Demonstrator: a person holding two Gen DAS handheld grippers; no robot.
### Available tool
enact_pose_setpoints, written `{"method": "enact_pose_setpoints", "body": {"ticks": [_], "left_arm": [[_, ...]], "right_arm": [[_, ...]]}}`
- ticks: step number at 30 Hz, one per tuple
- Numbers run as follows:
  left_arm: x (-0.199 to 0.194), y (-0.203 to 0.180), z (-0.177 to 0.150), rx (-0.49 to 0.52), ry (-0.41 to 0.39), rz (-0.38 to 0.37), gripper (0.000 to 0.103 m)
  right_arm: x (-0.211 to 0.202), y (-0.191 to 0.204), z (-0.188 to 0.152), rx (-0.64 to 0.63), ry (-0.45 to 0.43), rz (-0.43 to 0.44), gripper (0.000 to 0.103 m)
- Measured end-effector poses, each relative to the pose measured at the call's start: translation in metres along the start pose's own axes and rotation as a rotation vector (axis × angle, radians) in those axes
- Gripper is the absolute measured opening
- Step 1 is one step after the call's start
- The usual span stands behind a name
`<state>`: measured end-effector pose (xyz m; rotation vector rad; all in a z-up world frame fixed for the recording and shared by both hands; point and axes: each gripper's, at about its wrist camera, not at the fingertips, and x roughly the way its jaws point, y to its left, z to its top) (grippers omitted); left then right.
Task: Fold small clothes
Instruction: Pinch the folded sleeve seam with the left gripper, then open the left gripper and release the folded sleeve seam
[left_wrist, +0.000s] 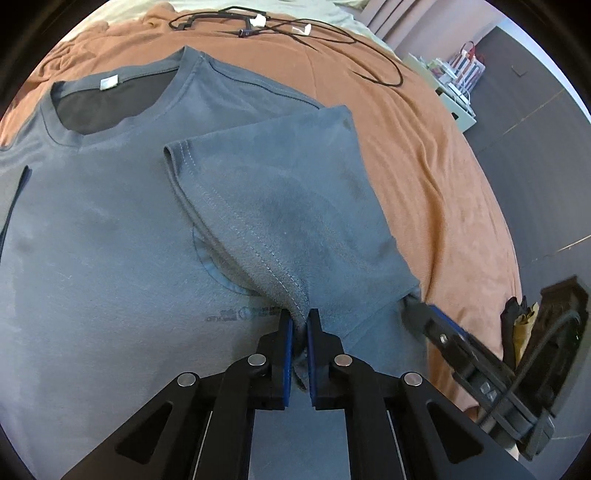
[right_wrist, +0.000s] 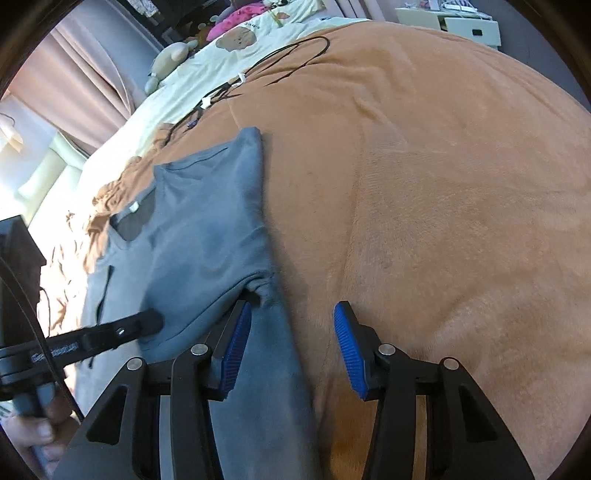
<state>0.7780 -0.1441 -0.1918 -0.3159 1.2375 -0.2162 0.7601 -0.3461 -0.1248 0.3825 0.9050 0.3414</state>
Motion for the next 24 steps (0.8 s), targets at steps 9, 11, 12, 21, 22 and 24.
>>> {"method": "enact_pose_setpoints", "body": {"ticks": [9,11,12,21,22,24], "left_arm": [[0.017,0.013,-0.007,0.02,0.05,0.047,0.007],[0.017,0.015,-0.006,0.029,0.057,0.021,0.007],[0.015,0.016,-0.005,0.028,0.061,0.006,0.007],[-0.022,0.027,0.009,0.067,-0.016,-0.03,0.056],[-0.026,0.03,0.012,0.063,-0.03,-0.018,0.056],[-0.026,0.034,0.018,0.051,-0.05,0.008,0.056]], "right_arm": [[-0.005,-0.016,-0.006,0.108,-0.029,-0.037,0.003],[-0.01,-0.017,-0.005,0.116,-0.019,-0.009,0.003],[-0.014,-0.016,-0.005,0.112,-0.021,0.01,0.004],[-0.029,0.01,-0.004,0.044,-0.081,0.059,0.051],[-0.026,0.015,-0.005,0.029,-0.079,0.049,0.052],[-0.017,0.016,-0.004,0.019,-0.068,0.035,0.052]]}}
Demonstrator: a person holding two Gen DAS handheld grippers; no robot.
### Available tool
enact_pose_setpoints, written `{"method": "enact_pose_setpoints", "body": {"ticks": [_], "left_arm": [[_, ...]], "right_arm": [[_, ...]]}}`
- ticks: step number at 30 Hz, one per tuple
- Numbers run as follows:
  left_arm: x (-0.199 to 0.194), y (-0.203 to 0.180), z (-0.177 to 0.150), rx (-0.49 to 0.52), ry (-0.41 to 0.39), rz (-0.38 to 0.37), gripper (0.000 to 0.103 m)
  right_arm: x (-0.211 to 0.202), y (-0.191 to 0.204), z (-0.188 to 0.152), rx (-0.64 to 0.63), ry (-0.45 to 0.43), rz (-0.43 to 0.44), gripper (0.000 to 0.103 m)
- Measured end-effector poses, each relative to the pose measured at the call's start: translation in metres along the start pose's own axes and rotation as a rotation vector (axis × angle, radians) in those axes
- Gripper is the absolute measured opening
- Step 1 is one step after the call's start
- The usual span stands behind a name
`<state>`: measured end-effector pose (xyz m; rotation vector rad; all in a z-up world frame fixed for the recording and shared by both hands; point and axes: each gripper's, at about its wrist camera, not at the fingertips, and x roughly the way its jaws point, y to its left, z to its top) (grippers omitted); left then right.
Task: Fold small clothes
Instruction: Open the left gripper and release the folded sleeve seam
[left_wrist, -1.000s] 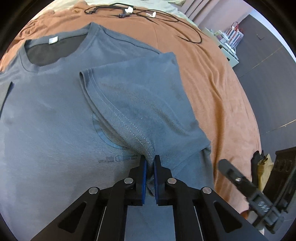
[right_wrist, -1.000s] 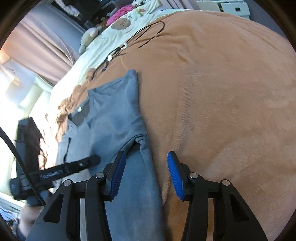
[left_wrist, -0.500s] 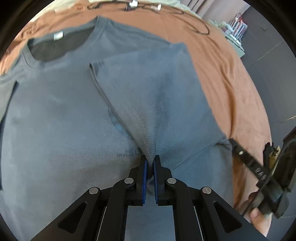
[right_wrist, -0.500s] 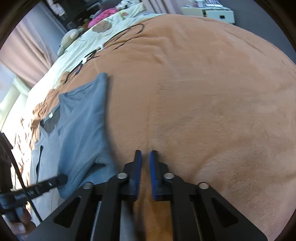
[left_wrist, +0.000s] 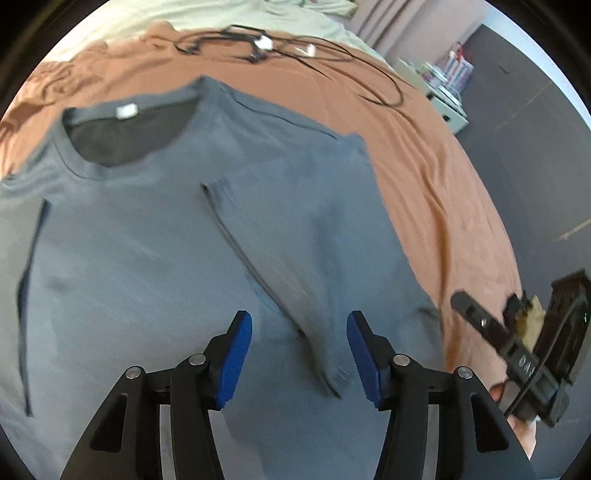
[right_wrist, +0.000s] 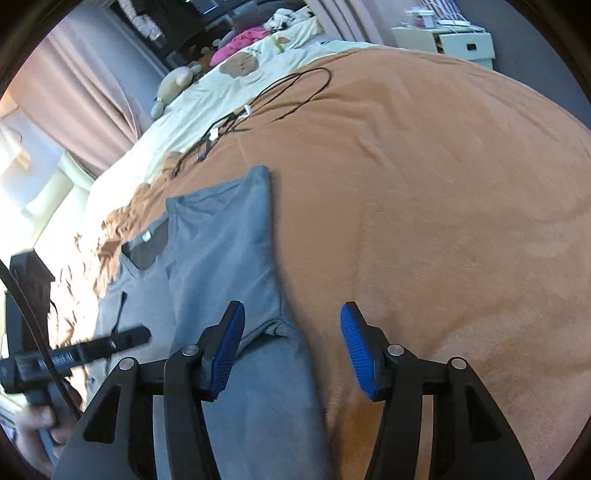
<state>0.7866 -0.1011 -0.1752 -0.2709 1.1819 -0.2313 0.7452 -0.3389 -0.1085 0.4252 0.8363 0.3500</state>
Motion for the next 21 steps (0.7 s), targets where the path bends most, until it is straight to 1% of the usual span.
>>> {"method": "enact_pose_setpoints", "body": {"ticks": [7,9,10,13,14,15,16,18,19,20,21], "left_arm": [[0.016,0.021,0.03,-0.03,-0.067,0.102,0.056],[0.023,0.027,0.038,-0.033,-0.08,0.123,0.056],[0.028,0.03,0.042,-0.035,-0.085,0.137,0.056],[0.039,0.037,0.051,-0.036,-0.095,0.162,0.054],[0.042,0.038,0.054,-0.03,-0.097,0.168,0.054],[0.046,0.038,0.056,-0.022,-0.101,0.18,0.053],[0.049,0.038,0.058,-0.015,-0.102,0.189,0.052],[0.054,0.038,0.061,-0.002,-0.106,0.204,0.045],[0.056,0.037,0.062,0.008,-0.112,0.212,0.04],[0.057,0.036,0.063,0.025,-0.121,0.221,0.029],[0.057,0.034,0.063,0.039,-0.125,0.23,0.022]], "right_arm": [[0.022,0.017,0.007,-0.059,0.001,-0.043,0.052],[0.026,0.019,0.007,-0.071,0.007,-0.049,0.049],[0.029,0.02,0.007,-0.076,0.01,-0.056,0.046],[0.04,0.022,0.007,-0.08,0.026,-0.079,0.044],[0.041,0.02,0.007,-0.077,0.03,-0.085,0.041],[0.042,0.018,0.007,-0.071,0.033,-0.09,0.039],[0.042,0.015,0.007,-0.062,0.033,-0.088,0.037],[0.041,0.013,0.008,-0.057,0.034,-0.083,0.036],[0.041,0.013,0.008,-0.059,0.036,-0.084,0.035],[0.042,0.013,0.008,-0.06,0.036,-0.086,0.034],[0.042,0.013,0.007,-0.061,0.036,-0.088,0.034]]}}
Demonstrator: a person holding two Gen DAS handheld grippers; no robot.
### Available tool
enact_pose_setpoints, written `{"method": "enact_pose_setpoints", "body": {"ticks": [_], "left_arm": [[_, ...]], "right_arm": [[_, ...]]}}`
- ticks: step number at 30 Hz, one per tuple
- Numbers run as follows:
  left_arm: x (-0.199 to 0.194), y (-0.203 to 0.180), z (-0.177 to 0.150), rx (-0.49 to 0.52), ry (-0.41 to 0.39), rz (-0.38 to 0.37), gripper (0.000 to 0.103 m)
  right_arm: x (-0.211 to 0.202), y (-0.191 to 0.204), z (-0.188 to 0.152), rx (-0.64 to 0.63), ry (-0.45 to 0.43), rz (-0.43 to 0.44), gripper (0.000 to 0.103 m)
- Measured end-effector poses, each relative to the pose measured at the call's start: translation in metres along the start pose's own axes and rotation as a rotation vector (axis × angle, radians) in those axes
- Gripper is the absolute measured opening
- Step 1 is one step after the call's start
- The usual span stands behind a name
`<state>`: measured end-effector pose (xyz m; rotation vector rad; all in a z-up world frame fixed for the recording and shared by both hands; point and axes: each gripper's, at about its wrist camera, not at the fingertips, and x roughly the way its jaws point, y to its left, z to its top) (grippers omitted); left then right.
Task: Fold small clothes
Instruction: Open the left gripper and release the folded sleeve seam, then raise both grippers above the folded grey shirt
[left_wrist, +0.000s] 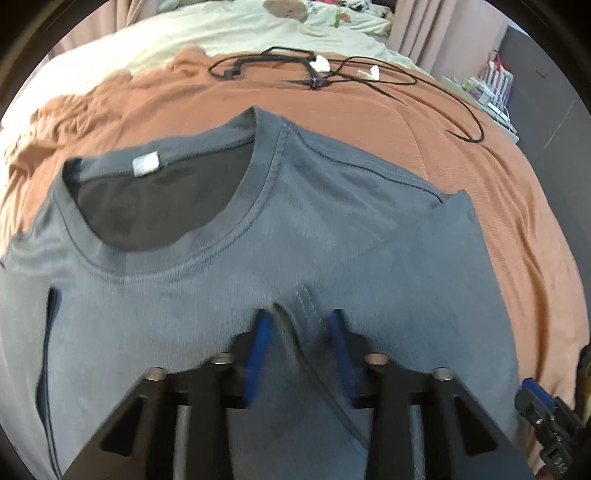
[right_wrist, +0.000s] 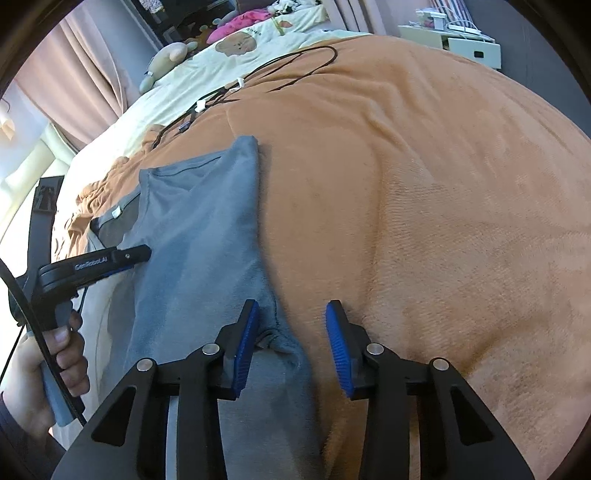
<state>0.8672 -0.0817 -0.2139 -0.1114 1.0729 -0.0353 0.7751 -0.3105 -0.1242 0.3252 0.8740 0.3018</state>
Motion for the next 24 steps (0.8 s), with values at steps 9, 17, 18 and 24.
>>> {"method": "enact_pose_setpoints", "body": {"ticks": [9,17,18,24], "left_arm": [[0.004,-0.001,0.012,0.051,-0.002,0.1,0.012],[-0.021,0.011,0.004,0.01,0.02,0.064,0.04],[-0.026,0.013,0.002,0.002,0.025,0.048,0.04],[-0.068,0.029,-0.022,-0.015,0.015,0.009,0.045]], "right_arm": [[0.0,0.004,-0.001,-0.023,-0.001,-0.03,0.034],[-0.019,0.0,-0.002,0.001,0.012,0.01,0.041],[-0.023,-0.003,-0.003,0.013,0.007,0.013,0.042],[-0.065,-0.016,-0.014,0.07,-0.027,0.033,0.062]]}}
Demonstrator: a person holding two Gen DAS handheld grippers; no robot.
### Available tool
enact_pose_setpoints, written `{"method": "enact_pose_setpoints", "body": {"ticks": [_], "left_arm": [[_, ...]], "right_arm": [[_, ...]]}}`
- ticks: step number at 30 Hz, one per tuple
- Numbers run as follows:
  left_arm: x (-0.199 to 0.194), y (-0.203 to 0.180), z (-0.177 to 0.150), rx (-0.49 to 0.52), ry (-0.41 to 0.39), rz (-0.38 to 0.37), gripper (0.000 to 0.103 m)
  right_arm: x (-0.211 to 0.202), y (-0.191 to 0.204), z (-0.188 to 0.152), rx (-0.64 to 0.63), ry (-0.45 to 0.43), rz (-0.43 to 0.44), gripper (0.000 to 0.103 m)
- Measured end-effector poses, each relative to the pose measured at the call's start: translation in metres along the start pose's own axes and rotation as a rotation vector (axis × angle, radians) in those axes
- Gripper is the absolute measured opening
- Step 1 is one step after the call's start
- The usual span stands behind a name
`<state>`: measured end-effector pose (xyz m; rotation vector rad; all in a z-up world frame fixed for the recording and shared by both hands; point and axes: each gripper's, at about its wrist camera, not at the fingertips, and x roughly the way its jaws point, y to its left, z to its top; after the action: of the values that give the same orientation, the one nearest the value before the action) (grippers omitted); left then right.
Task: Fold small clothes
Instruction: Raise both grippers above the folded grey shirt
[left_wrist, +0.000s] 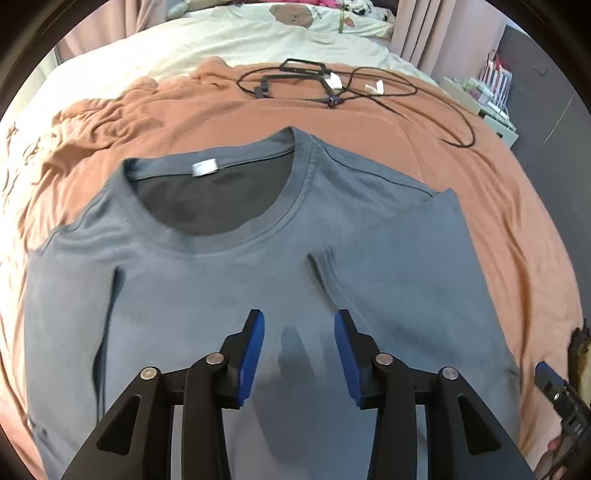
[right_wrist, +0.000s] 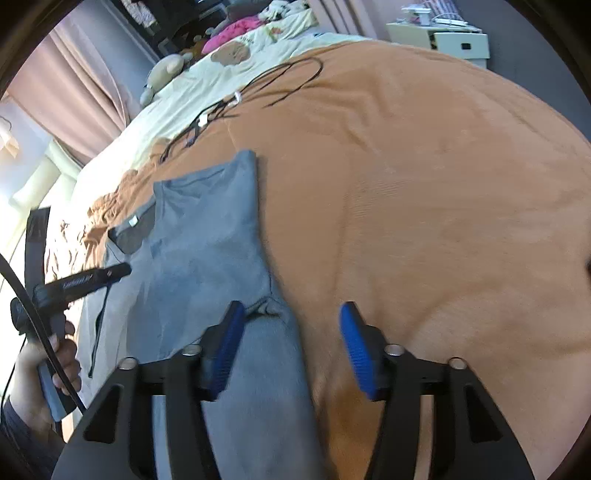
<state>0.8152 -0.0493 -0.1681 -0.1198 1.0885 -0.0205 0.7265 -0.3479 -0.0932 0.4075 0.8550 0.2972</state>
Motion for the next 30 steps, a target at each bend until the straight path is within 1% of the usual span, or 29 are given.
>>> {"method": "enact_pose_setpoints", "body": {"ticks": [1,2,3,4,5,6,7,9,11,13,14,17,19,24,26,30], "left_arm": [[-0.007,0.003,-0.004,-0.004,-0.005,-0.01,0.047],[-0.013,0.005,-0.008,-0.007,-0.009,-0.021,0.052],[-0.022,0.009,-0.013,-0.01,-0.013,-0.033,0.059],[-0.029,0.011,-0.017,-0.012,-0.017,-0.035,0.063],[-0.035,0.014,-0.02,-0.014,-0.021,-0.035,0.07],[-0.044,0.017,-0.024,-0.019,-0.028,-0.038,0.077],[-0.052,0.019,-0.028,-0.026,-0.034,-0.045,0.08],[-0.072,0.025,-0.037,-0.046,-0.049,-0.07,0.092],[-0.094,0.032,-0.047,-0.06,-0.069,-0.089,0.095],[-0.113,0.039,-0.056,-0.066,-0.082,-0.105,0.095],[-0.121,0.041,-0.06,-0.067,-0.088,-0.114,0.095],[-0.153,0.052,-0.076,-0.07,-0.112,-0.137,0.096],[-0.177,0.06,-0.089,-0.067,-0.143,-0.148,0.096],[-0.228,0.079,-0.121,-0.057,-0.22,-0.12,0.098],[-0.247,0.087,-0.133,-0.051,-0.239,-0.112,0.098],[-0.279,0.106,-0.158,-0.062,-0.276,-0.109,0.098]], "right_arm": [[-0.008,0.001,-0.003,-0.003,-0.005,0.002,0.063],[-0.014,0.004,-0.006,-0.009,-0.007,0.0,0.067],[-0.022,0.006,-0.01,-0.018,-0.008,-0.003,0.073],[-0.03,0.008,-0.013,-0.029,-0.01,-0.008,0.075],[-0.037,0.011,-0.016,-0.035,-0.011,-0.015,0.079],[-0.045,0.012,-0.019,-0.04,-0.012,-0.021,0.081],[-0.054,0.014,-0.022,-0.044,-0.013,-0.024,0.082],[-0.07,0.016,-0.026,-0.042,-0.013,-0.015,0.085],[-0.091,0.021,-0.031,-0.049,-0.019,-0.005,0.088],[-0.113,0.028,-0.037,-0.066,-0.035,-0.014,0.097],[-0.123,0.031,-0.04,-0.073,-0.042,-0.016,0.103],[-0.153,0.042,-0.052,-0.096,-0.059,-0.021,0.103],[-0.173,0.048,-0.06,-0.109,-0.074,-0.034,0.103],[-0.207,0.063,-0.079,-0.144,-0.086,-0.06,0.103],[-0.22,0.071,-0.086,-0.172,-0.106,-0.073,0.103],[-0.246,0.082,-0.104,-0.214,-0.149,-0.063,0.103]]}}
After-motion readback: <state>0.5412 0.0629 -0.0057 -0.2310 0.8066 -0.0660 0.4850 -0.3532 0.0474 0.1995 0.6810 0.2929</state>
